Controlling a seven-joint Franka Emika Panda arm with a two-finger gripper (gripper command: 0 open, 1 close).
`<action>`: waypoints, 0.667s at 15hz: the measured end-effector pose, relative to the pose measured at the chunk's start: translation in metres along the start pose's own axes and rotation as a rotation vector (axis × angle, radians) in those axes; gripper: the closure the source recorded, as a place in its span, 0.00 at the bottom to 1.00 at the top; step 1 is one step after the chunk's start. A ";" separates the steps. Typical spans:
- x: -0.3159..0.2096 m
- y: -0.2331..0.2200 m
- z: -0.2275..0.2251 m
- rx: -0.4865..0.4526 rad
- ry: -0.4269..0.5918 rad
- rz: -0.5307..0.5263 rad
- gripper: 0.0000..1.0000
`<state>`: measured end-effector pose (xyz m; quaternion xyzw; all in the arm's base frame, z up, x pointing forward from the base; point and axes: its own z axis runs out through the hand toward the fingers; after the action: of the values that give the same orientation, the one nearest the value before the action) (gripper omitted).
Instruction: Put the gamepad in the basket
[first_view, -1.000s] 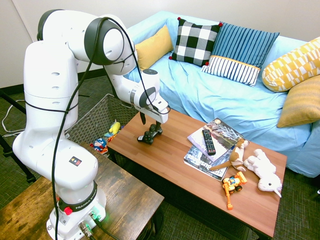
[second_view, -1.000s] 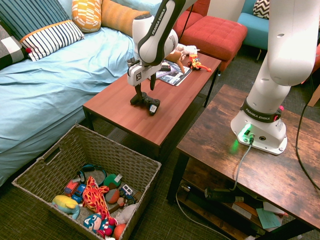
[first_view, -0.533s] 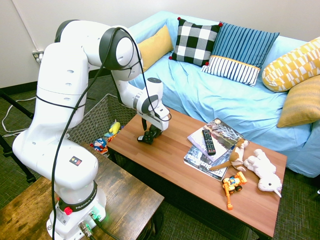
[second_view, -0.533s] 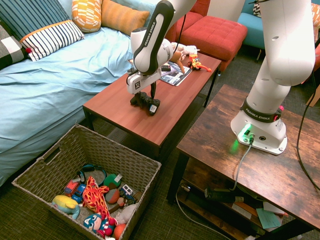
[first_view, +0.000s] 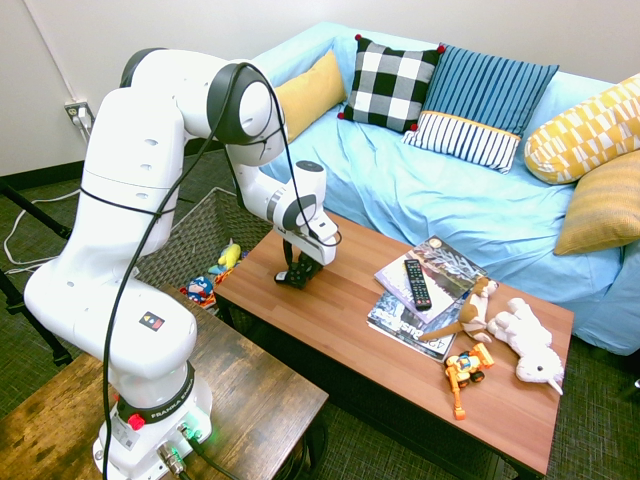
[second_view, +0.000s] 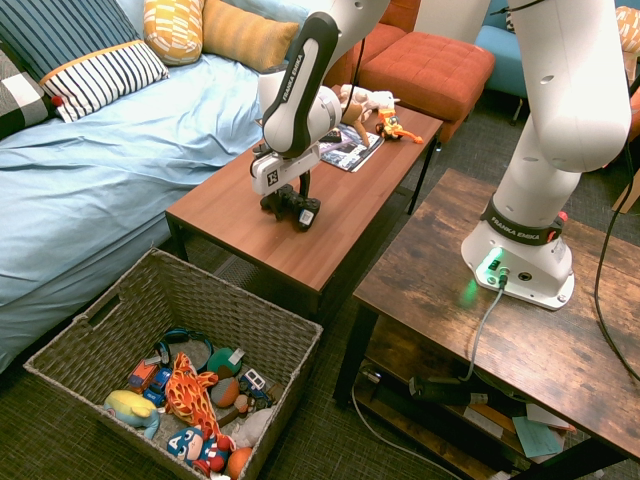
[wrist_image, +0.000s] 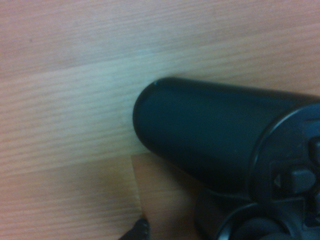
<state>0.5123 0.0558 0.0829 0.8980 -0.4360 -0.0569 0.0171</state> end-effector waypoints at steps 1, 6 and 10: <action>0.001 0.000 0.000 0.000 -0.002 0.001 1.00; 0.006 -0.001 -0.001 -0.011 -0.015 0.003 1.00; 0.027 0.008 -0.008 0.012 -0.023 0.024 1.00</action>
<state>0.5242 0.0295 0.0889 0.8919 -0.4475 -0.0646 0.0074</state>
